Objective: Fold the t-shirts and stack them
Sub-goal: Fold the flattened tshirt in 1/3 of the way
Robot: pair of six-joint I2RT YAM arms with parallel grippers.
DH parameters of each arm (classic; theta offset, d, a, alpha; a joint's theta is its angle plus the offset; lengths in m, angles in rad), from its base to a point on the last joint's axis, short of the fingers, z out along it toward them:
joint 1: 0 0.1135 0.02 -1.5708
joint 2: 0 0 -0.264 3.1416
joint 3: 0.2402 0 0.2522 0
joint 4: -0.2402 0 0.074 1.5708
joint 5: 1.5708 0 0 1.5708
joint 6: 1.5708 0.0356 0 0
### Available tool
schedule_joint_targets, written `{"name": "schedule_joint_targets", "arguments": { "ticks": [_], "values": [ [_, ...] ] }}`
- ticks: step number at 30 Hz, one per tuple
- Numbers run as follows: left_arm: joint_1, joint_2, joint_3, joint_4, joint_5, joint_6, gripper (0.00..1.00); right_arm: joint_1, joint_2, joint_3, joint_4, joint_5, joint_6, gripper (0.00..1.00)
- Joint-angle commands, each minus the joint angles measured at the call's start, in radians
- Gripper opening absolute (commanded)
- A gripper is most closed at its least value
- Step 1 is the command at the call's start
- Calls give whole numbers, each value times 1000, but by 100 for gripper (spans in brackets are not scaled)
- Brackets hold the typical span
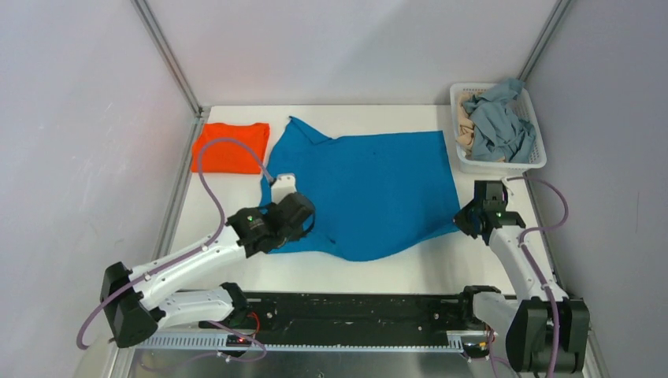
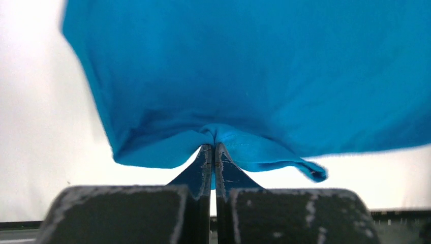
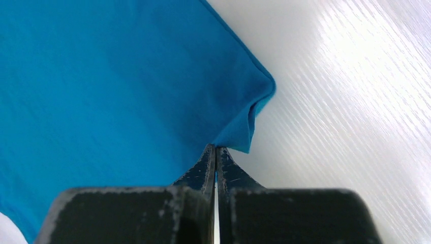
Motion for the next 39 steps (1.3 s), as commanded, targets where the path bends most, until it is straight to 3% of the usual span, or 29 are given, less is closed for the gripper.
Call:
{"name": "schedule_joint_targets", "arguments": {
  "ticks": [1, 11, 28, 29, 30, 31, 32, 34, 35, 36, 39],
  "values": [
    [113, 6, 58, 40, -90, 83, 0, 16, 89, 116, 66, 0, -27, 0],
    [328, 104, 155, 130, -119, 185, 0, 18, 280, 268, 110, 31, -47, 0],
    [460, 394, 309, 241, -108, 348, 1, 10, 491, 393, 197, 33, -64, 2],
    [467, 404, 314, 242, -104, 349, 5, 10, 505, 404, 199, 33, -64, 4],
    [483, 428, 326, 242, -97, 353, 20, 9, 511, 409, 200, 35, -64, 12],
    [490, 442, 336, 243, -98, 356, 29, 7, 520, 420, 199, 37, -63, 15],
    [506, 474, 361, 245, -105, 365, 52, 5, 524, 434, 198, 39, -63, 23],
    [531, 524, 420, 243, -109, 382, 73, -1, 532, 454, 188, 41, -63, 43],
    [540, 553, 445, 243, -101, 389, 79, -2, 529, 462, 179, 42, -63, 56],
    [555, 563, 492, 241, -77, 399, 88, -1, 522, 473, 161, 43, -60, 61],
    [564, 548, 527, 240, -48, 391, 99, 15, 458, 474, 108, 96, -53, 86]
  ]
}}
